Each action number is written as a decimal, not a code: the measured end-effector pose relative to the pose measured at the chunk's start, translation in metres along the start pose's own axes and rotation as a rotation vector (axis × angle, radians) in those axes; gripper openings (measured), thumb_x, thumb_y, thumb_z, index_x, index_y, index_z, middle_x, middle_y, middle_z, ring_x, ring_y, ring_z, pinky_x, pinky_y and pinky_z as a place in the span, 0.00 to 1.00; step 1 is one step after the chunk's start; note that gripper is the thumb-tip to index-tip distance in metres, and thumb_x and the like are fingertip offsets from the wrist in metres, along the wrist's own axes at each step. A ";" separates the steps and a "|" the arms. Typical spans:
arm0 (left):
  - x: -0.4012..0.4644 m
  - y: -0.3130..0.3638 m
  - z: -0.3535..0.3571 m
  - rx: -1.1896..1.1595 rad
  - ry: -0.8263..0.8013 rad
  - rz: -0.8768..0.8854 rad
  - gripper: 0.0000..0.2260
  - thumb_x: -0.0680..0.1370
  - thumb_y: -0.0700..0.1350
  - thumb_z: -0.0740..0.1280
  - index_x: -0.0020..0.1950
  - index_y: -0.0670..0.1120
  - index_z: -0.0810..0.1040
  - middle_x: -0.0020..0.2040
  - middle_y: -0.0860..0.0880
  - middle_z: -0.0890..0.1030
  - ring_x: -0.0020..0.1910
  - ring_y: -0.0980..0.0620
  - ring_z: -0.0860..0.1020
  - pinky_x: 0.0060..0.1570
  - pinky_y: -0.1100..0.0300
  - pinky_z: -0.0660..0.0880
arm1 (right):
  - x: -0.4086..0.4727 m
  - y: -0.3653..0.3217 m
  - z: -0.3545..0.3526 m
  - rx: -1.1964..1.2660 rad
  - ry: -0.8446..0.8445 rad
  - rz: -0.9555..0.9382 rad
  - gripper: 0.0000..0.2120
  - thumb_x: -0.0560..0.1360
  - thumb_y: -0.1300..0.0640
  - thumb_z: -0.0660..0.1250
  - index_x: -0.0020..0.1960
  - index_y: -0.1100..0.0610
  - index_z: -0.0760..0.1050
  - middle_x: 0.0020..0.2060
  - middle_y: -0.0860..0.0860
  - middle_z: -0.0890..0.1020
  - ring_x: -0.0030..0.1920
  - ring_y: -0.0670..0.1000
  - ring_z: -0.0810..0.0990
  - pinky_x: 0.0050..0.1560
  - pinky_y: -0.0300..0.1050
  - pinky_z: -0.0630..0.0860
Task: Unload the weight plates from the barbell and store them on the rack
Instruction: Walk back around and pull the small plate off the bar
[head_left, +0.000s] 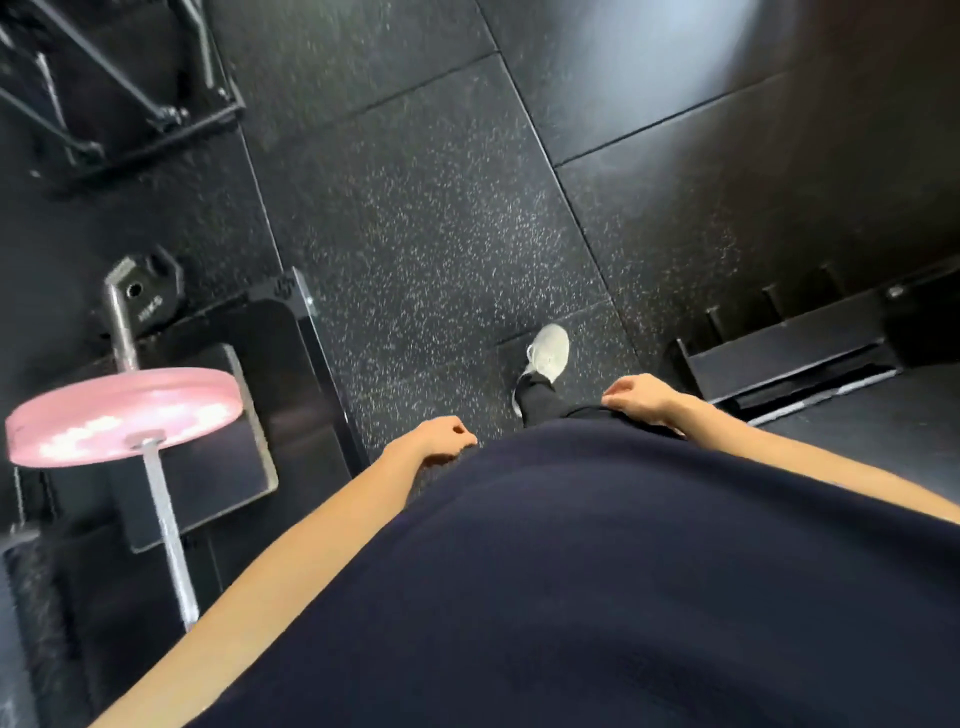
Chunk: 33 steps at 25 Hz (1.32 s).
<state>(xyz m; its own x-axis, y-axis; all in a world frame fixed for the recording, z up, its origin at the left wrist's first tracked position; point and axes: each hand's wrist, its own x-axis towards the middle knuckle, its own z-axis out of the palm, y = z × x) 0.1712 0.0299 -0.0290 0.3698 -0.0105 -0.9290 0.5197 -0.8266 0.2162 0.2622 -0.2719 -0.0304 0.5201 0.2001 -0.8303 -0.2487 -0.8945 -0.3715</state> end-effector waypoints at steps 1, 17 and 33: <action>0.016 0.014 -0.032 0.031 -0.018 -0.004 0.15 0.79 0.53 0.62 0.62 0.46 0.75 0.62 0.46 0.77 0.53 0.48 0.75 0.55 0.54 0.72 | 0.018 -0.012 -0.030 -0.017 -0.016 0.003 0.14 0.77 0.54 0.64 0.60 0.60 0.78 0.61 0.55 0.79 0.60 0.54 0.76 0.58 0.41 0.69; 0.221 0.298 -0.506 0.362 0.044 0.212 0.16 0.77 0.54 0.62 0.60 0.49 0.78 0.64 0.50 0.77 0.62 0.48 0.74 0.63 0.55 0.69 | 0.235 -0.169 -0.382 0.468 0.188 0.189 0.14 0.78 0.57 0.65 0.60 0.62 0.78 0.53 0.57 0.81 0.47 0.50 0.75 0.37 0.37 0.70; 0.377 0.694 -0.734 0.971 -0.156 0.393 0.15 0.79 0.51 0.62 0.59 0.44 0.77 0.60 0.45 0.79 0.57 0.47 0.77 0.47 0.60 0.69 | 0.380 -0.115 -0.693 0.902 0.367 0.434 0.11 0.74 0.54 0.68 0.54 0.57 0.80 0.53 0.54 0.80 0.50 0.53 0.78 0.51 0.46 0.74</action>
<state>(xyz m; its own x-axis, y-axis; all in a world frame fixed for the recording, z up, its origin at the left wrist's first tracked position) 1.2363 -0.1344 -0.0086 0.2399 -0.3901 -0.8890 -0.4787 -0.8442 0.2412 1.0546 -0.3703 -0.0153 0.4182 -0.3320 -0.8455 -0.9070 -0.2037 -0.3686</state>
